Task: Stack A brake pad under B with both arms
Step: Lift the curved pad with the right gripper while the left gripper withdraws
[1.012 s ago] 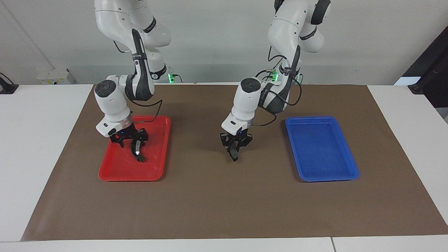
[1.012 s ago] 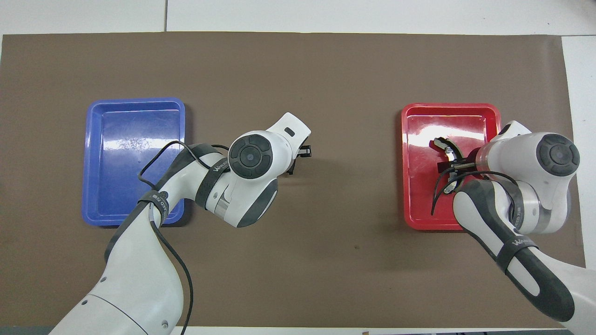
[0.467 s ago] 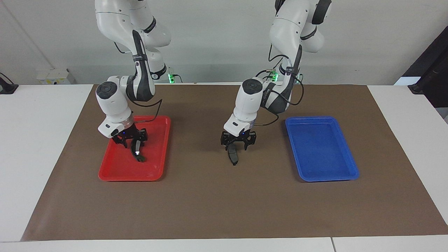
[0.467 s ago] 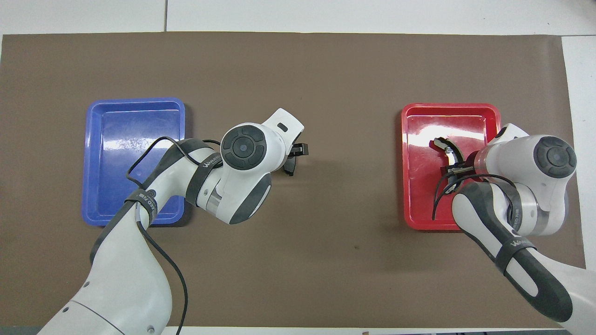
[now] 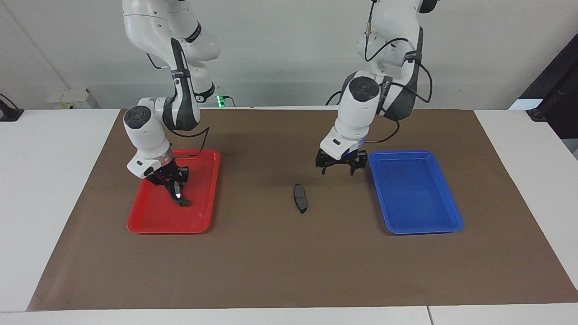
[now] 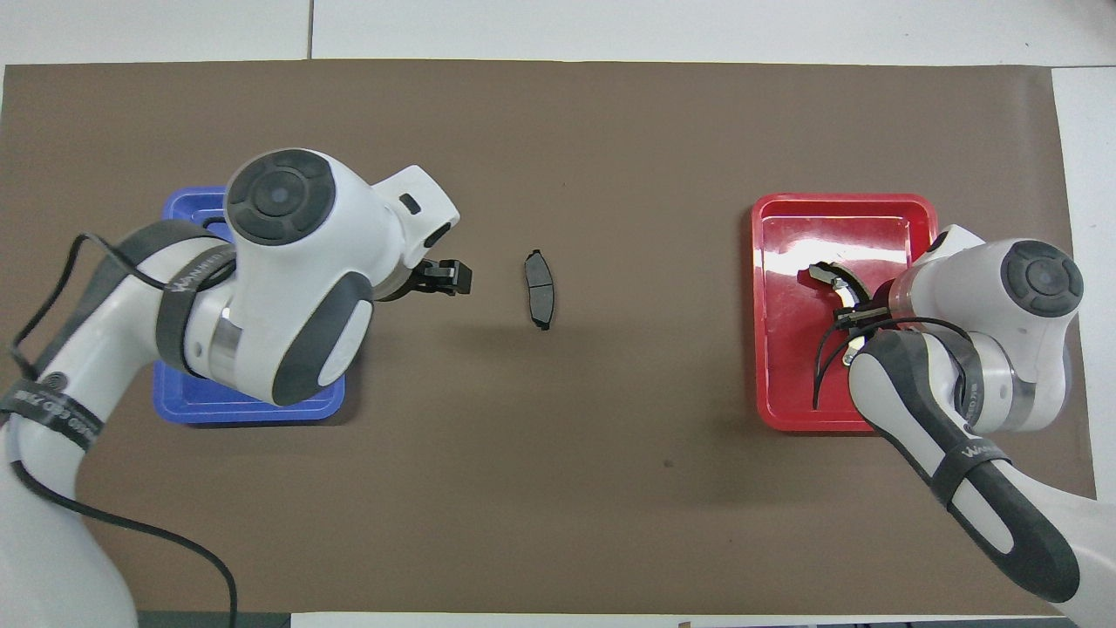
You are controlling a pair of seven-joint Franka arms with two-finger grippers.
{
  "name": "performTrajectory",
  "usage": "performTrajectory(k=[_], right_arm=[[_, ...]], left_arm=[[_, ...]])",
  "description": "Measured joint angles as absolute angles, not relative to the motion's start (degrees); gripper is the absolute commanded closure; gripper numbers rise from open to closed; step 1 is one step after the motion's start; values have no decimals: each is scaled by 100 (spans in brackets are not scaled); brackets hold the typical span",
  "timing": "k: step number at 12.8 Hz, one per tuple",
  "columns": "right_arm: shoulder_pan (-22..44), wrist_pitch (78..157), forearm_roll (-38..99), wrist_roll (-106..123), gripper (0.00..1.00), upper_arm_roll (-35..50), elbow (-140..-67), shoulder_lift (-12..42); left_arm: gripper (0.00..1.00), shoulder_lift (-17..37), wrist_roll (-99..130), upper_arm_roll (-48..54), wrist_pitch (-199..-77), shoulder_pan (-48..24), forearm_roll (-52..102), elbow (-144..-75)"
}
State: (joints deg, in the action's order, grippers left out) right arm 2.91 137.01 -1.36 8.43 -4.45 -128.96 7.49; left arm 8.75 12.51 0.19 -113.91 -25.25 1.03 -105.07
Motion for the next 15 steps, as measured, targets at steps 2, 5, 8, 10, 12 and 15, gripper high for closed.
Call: performTrajectory(k=[2,5,8,10,12,15], right_arm=[[343,13010,-126,789,100,-422,-12382,695],[897,12177,-114,-13,100,-357,-11582,691],[1658,12047,-113,-492,100,-313,-10962,950],[2042,11750,-112,-851,100,-306,-10293,1382],[2493,11646,-95,-1596,100,-297,-9449,2070],[3012,11957,239,-2438,100,-284,-8928,2819]], left_arm=[[1,607,27,-2,-10866,-1854,105,-10492],[1,200,-1261,-19,-10210,-981,107,-10326],[1,-179,-1659,-26,-9510,-564,106,-10076],[1,-240,-1700,-26,-9107,-461,93,-9726],[2,-223,-1757,-23,-8916,-395,-55,-9424],[3,-21,-1783,-10,-8562,-393,-219,-8980]])
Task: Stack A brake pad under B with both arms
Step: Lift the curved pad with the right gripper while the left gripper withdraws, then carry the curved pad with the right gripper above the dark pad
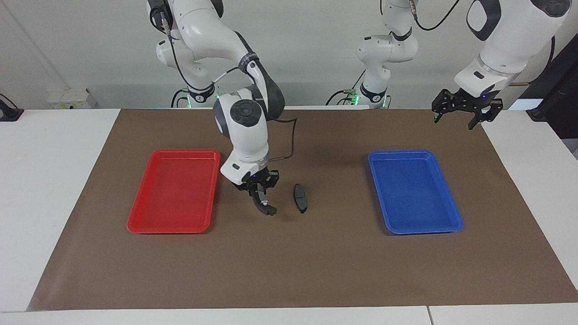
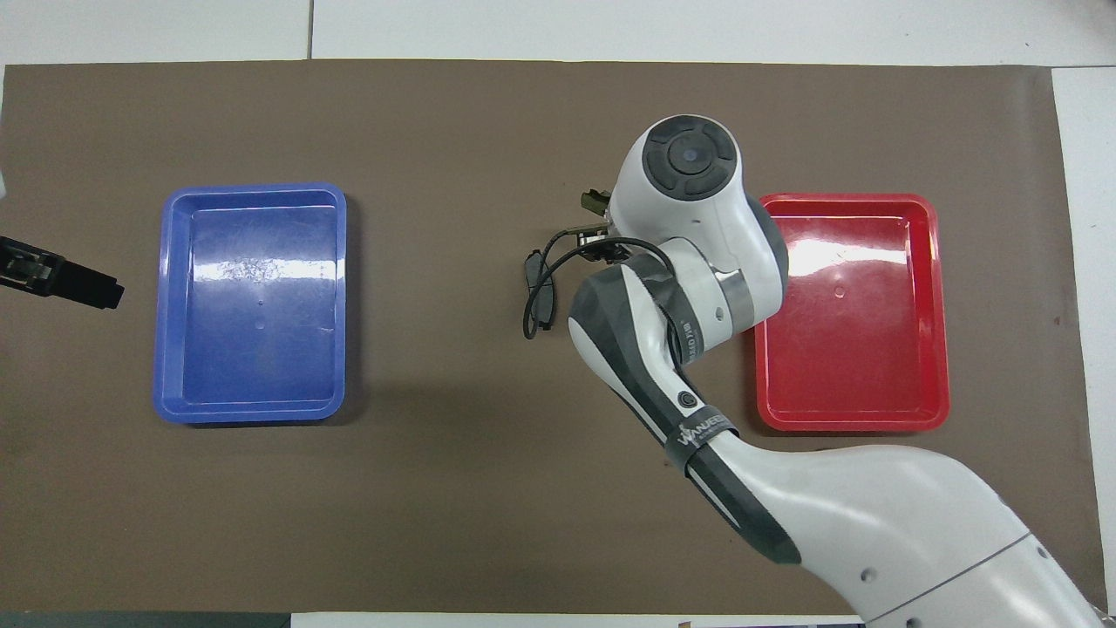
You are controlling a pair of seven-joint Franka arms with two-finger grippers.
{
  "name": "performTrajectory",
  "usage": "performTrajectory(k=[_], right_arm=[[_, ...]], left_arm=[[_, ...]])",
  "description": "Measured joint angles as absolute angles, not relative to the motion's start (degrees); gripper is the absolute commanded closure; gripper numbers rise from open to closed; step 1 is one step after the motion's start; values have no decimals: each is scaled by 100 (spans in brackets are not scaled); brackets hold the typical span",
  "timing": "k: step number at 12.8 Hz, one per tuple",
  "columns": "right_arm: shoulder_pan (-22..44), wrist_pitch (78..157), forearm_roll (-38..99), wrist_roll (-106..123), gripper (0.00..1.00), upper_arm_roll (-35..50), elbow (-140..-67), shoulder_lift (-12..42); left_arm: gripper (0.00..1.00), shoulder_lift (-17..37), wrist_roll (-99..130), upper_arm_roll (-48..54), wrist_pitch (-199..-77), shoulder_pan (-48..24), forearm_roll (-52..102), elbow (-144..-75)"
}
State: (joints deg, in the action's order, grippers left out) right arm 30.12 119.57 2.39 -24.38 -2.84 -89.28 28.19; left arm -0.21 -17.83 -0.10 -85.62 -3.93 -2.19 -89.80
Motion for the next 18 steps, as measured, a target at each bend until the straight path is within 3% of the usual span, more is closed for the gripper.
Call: performTrajectory(k=[4,7,18], right_arm=[[3278,12559,319,-2831,100,-279,-8833,3170],[3494,12598,335,-2954,100,-278,-8834,3260],[3643,12837,334,-3089,100,-279,-8904,3489]], left_arm=[[2,161,-1771,-10,-8472,-371,-127,-8788],[2,159,-1767,-13,-8373,-250,-77,-8872],[2,-289,-1764,18,-8550,-252,112,-9527]])
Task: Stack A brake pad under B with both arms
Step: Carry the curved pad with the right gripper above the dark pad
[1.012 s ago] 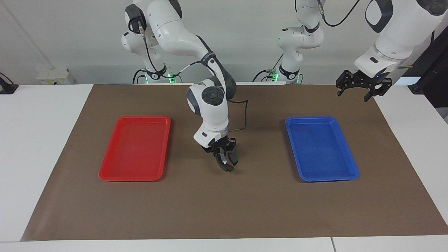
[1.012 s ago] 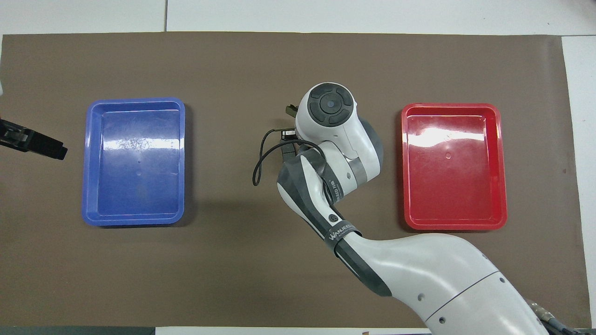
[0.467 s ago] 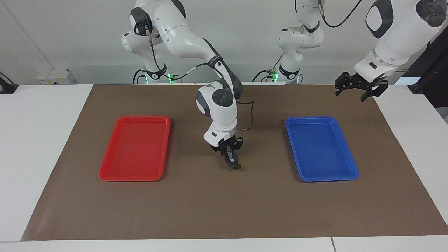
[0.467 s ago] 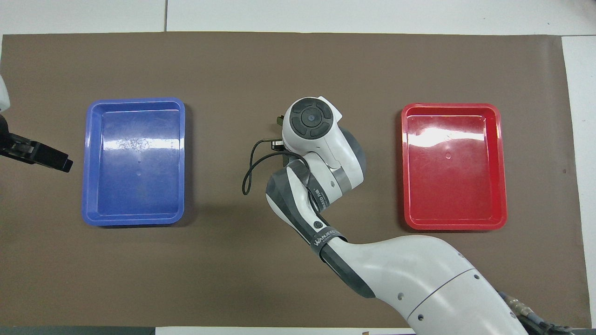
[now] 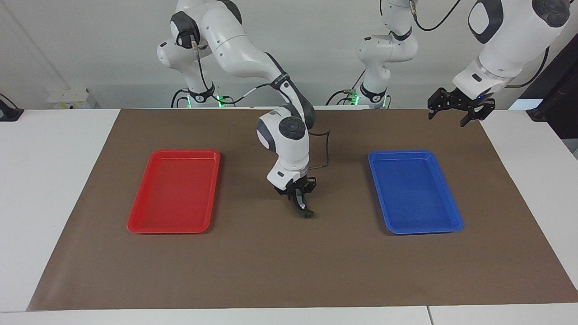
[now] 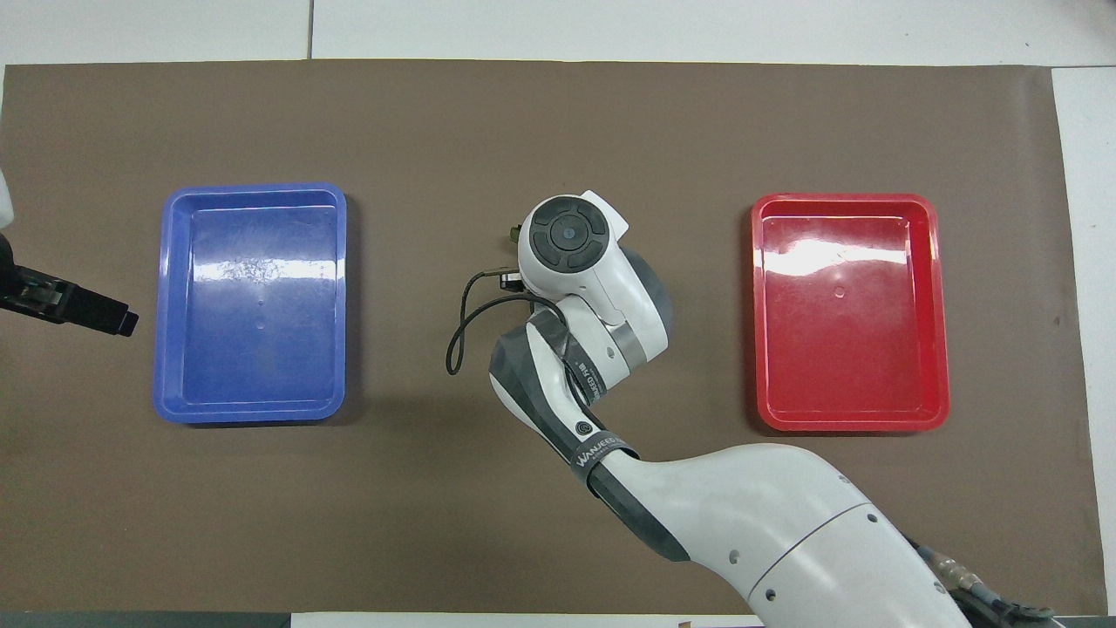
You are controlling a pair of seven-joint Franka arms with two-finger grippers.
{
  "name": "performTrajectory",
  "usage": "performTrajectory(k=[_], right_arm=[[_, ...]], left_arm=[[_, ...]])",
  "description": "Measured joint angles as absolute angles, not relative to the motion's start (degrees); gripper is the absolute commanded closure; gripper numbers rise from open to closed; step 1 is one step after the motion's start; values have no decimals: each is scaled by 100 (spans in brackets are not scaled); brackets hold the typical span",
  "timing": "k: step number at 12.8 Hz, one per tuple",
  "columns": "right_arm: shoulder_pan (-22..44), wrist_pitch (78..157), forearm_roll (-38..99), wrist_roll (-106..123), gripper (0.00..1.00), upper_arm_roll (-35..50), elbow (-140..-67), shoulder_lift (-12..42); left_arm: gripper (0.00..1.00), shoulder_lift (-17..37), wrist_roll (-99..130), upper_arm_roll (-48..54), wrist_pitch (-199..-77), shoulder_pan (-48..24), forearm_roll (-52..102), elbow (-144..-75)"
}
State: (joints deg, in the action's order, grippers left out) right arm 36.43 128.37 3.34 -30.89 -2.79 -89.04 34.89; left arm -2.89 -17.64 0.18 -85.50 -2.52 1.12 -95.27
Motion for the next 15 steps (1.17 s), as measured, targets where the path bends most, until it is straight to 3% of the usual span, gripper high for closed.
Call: performTrajectory(k=[11,15], right_arm=[[3672,12841,91,-3089,99,-272,-8910,3486],[3672,12834,72,-3089,99,-272,-8911,3484]], left_arm=[[2,-289,-1730,11,-8591,-198,112,-9555],[2,-289,-673,21,-8990,-195,112,-9564]])
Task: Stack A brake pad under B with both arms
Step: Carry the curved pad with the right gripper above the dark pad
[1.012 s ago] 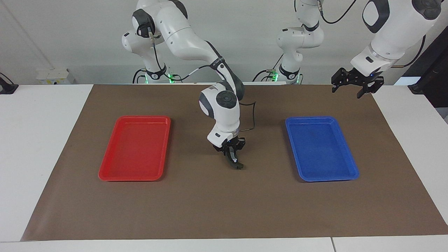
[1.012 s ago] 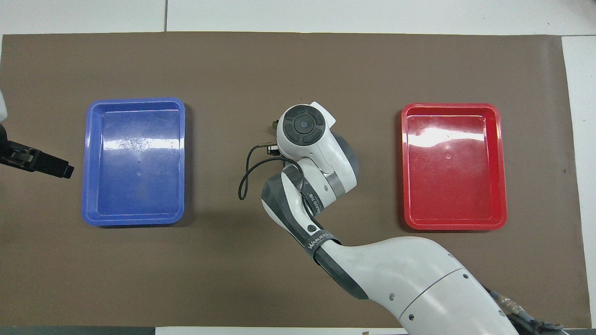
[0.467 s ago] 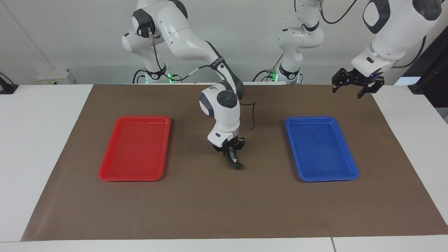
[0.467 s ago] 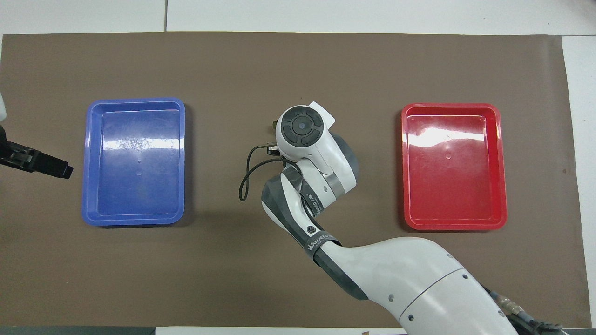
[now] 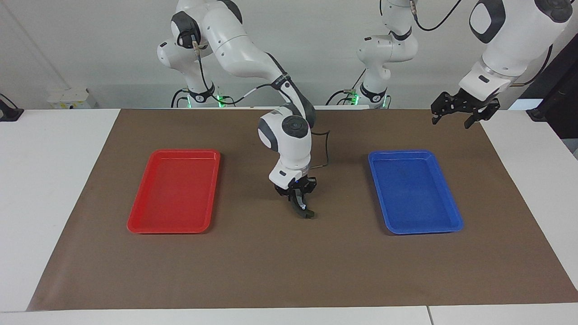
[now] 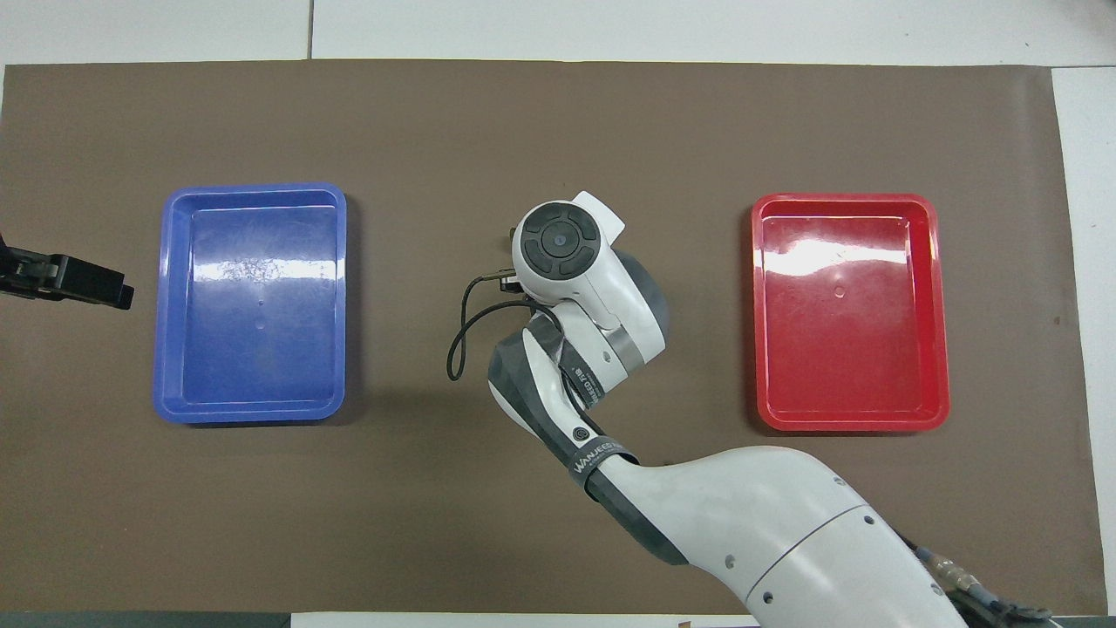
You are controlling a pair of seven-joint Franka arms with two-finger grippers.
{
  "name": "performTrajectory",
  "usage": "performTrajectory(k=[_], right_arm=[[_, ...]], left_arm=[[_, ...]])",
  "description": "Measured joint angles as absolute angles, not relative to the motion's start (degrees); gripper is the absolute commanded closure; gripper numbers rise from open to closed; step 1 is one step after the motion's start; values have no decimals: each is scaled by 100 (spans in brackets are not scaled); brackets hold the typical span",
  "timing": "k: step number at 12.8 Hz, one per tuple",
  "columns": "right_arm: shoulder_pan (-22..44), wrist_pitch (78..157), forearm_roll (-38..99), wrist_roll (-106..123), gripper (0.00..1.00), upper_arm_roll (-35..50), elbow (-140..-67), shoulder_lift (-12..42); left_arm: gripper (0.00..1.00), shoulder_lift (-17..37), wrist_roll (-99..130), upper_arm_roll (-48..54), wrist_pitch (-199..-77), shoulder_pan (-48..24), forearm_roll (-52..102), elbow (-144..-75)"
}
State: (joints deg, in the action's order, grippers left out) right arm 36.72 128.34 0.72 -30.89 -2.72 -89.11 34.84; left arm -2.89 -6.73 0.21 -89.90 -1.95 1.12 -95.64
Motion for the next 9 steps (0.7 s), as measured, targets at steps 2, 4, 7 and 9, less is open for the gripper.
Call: performTrajectory(k=[2,4,7,9], right_arm=[[3662,12809,62,-3089,99,-272,-8911,3480],[3640,12737,39,-3089,99,-278,-8912,3468],[3631,12716,30,-3089,99,-281,-8915,3463],[3632,12726,29,-3089,98,-281,-8922,3460]], left_arm=[[2,-289,-493,25,-9049,-196,112,-9564],[2,-289,-476,39,-9149,-198,112,-9570],[2,-289,-452,57,-9162,-200,112,-9575],[2,-289,-425,48,-9162,-195,112,-9581]])
